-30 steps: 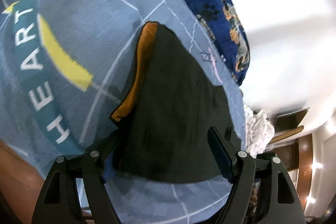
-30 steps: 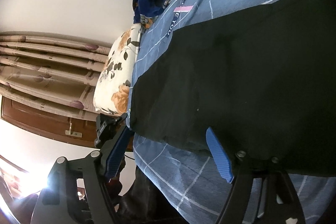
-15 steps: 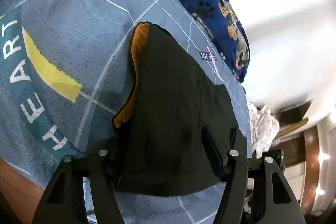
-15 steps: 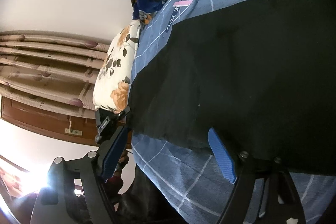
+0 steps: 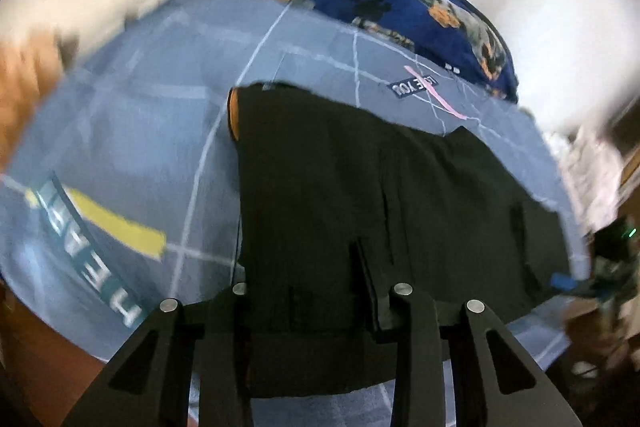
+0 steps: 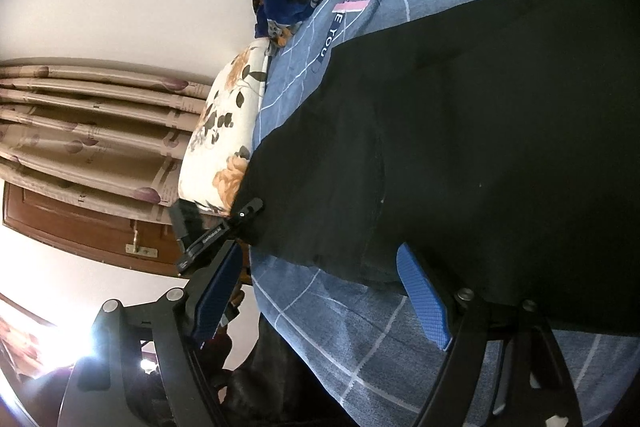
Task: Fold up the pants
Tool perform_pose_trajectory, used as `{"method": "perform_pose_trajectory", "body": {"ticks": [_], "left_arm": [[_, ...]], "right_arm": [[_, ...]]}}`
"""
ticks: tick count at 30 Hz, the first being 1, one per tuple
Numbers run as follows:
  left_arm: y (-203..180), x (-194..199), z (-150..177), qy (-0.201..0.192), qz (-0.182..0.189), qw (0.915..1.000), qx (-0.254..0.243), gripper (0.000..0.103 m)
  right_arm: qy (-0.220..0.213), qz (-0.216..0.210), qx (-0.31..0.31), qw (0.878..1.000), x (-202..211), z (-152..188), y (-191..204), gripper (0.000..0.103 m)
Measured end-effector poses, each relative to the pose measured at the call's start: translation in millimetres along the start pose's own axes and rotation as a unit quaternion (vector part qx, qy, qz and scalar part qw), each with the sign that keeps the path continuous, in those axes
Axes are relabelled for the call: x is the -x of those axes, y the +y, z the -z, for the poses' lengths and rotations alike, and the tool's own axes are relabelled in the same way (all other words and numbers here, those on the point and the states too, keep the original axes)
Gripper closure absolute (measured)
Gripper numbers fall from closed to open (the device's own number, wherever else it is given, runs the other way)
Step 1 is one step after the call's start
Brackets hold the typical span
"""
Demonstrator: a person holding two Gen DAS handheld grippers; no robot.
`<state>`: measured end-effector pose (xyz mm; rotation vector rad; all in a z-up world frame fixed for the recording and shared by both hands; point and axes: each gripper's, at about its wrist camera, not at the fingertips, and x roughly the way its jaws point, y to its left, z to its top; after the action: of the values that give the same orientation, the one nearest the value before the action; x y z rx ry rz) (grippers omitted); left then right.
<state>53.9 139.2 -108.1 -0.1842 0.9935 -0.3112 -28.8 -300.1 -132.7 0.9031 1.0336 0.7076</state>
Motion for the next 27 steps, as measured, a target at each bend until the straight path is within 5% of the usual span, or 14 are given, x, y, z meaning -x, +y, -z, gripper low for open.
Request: {"method": "perform_pose_trajectory", "body": {"ticks": [9,27], "left_arm": [[-54.5,33.1,-12.3,-0.068,-0.055,0.9915,-0.096,0.071],[-137.9,58.9,-27.9,-0.125,-0.023,0.9777,-0.167,0.071]], "right_arm": [[-0.003,-0.003,-0.006,1.000,-0.3,-2.3,-2.4,0.025],[-0.028,-0.041,-0.037,0.998,3.7,-9.3,-11.2,0.025]]}}
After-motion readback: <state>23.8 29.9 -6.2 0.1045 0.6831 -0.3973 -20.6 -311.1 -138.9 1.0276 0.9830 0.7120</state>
